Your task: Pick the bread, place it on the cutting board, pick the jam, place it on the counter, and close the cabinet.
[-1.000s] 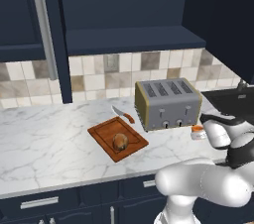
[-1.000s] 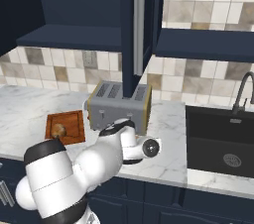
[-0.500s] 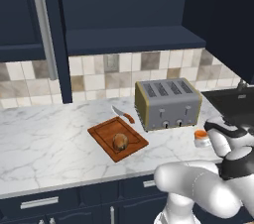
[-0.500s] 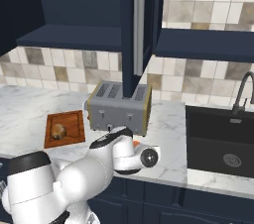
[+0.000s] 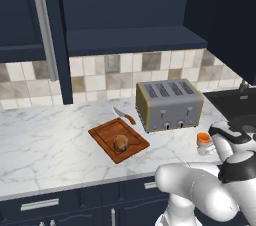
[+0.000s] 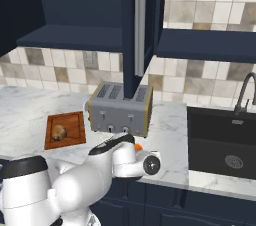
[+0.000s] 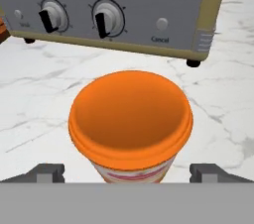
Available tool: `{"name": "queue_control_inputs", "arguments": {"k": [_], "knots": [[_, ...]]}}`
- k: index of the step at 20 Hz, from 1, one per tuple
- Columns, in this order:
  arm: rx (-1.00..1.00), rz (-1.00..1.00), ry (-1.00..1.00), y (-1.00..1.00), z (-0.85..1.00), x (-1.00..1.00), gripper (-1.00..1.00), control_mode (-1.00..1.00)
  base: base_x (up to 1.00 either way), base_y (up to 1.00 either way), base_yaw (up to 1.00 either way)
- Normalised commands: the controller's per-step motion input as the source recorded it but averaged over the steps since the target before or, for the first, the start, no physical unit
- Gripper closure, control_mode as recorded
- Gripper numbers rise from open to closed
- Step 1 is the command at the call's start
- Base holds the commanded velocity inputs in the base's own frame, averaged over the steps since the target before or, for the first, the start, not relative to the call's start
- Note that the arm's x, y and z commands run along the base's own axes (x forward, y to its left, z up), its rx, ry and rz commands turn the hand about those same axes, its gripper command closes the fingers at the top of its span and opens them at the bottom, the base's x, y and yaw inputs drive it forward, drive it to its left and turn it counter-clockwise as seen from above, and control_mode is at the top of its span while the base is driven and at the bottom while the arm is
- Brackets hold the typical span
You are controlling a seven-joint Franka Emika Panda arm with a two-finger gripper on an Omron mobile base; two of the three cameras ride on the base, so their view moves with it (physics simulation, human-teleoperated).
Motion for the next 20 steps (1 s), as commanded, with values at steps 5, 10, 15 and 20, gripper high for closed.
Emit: {"name": "queue_control_inputs", "arguments": {"k": [5,10,15,20], "knots": [[0.00,0.21,0.00,0.00,-0.11,-0.22,-1.00,-1.00,0.00,0.00,0.00],[0.00,0.15,-0.03,-0.01,0.00,-0.40,-1.00,-1.00,0.00,0.00,0.00],[0.00,0.04,-0.11,-0.06,0.13,-0.42,-1.00,-1.00,0.00,0.00,0.00],[0.00,0.00,-0.08,-0.01,0.30,-0.20,-1.00,-1.00,0.00,0.00,0.00]]}}
